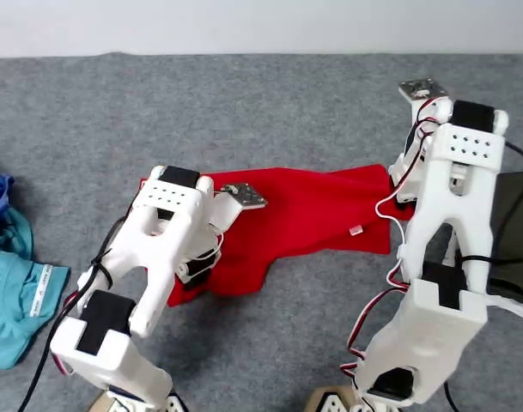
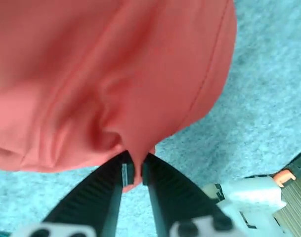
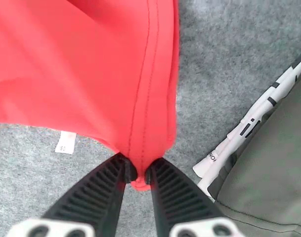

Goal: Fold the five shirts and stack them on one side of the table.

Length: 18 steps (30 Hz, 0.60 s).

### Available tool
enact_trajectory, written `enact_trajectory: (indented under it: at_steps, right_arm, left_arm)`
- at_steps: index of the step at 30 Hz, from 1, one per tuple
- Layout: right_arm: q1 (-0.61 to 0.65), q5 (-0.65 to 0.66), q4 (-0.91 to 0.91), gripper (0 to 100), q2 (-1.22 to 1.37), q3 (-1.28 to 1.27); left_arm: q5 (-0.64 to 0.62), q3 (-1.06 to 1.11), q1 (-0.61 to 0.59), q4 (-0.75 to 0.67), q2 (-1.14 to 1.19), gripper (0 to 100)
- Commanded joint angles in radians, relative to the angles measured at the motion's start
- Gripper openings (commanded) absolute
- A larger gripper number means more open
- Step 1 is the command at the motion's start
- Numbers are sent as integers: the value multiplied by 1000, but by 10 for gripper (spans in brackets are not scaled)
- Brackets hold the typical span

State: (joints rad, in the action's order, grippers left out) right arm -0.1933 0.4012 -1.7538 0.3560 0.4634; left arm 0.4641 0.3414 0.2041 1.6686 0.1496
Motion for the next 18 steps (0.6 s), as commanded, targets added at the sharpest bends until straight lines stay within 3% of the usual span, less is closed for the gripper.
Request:
enact_trajectory:
  at_steps: [1, 8, 18]
  right_arm:
    - [5, 9, -44, 10, -15, 21]
    - [5, 9, -44, 10, -15, 21]
    - [10, 9, -44, 10, -15, 21]
  left_arm:
    - [-11, -4, 14, -3, 25, 32]
    - [-11, 1, 21, -44, 80, 33]
    - [-11, -41, 15, 15, 78, 36]
